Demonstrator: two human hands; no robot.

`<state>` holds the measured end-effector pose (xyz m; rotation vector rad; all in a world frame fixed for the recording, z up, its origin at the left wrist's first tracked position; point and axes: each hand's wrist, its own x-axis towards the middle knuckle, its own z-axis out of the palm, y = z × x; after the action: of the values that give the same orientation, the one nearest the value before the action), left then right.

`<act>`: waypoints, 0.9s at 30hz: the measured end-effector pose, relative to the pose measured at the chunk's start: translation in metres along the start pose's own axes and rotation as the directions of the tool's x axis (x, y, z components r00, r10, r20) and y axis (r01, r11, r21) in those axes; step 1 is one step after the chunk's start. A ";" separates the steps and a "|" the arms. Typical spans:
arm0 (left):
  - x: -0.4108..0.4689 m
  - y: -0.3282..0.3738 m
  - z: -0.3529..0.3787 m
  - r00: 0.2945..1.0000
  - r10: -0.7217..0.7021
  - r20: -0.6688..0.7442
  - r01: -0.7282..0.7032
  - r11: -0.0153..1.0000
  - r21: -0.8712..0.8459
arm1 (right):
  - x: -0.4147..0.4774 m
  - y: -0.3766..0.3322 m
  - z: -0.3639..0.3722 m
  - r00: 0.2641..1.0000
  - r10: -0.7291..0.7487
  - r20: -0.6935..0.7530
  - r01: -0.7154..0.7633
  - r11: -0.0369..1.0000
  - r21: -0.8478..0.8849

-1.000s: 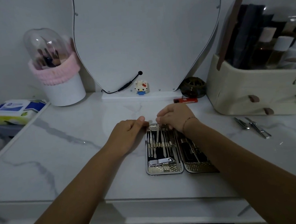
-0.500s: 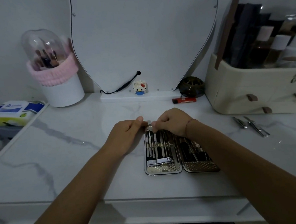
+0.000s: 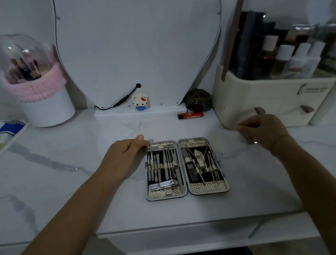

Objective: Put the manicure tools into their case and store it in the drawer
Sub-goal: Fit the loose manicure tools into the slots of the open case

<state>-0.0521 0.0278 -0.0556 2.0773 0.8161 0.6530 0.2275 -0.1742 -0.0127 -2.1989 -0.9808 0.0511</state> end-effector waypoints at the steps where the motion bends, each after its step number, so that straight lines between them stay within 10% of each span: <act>1: 0.000 0.001 0.000 1.000 -0.001 -0.004 0.001 1.000 0.005 | 0.000 0.012 -0.008 0.999 0.033 -0.041 -0.034 0.999 -0.005; 27: 0.005 -0.015 0.004 1.000 -0.010 -0.005 0.009 0.995 -0.103 | 0.009 0.045 -0.023 0.971 0.200 0.131 -0.137 0.915 -0.379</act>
<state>-0.0507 0.0363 -0.0691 1.9783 0.7787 0.6823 0.2696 -0.2029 -0.0219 -2.6598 -0.9468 0.1451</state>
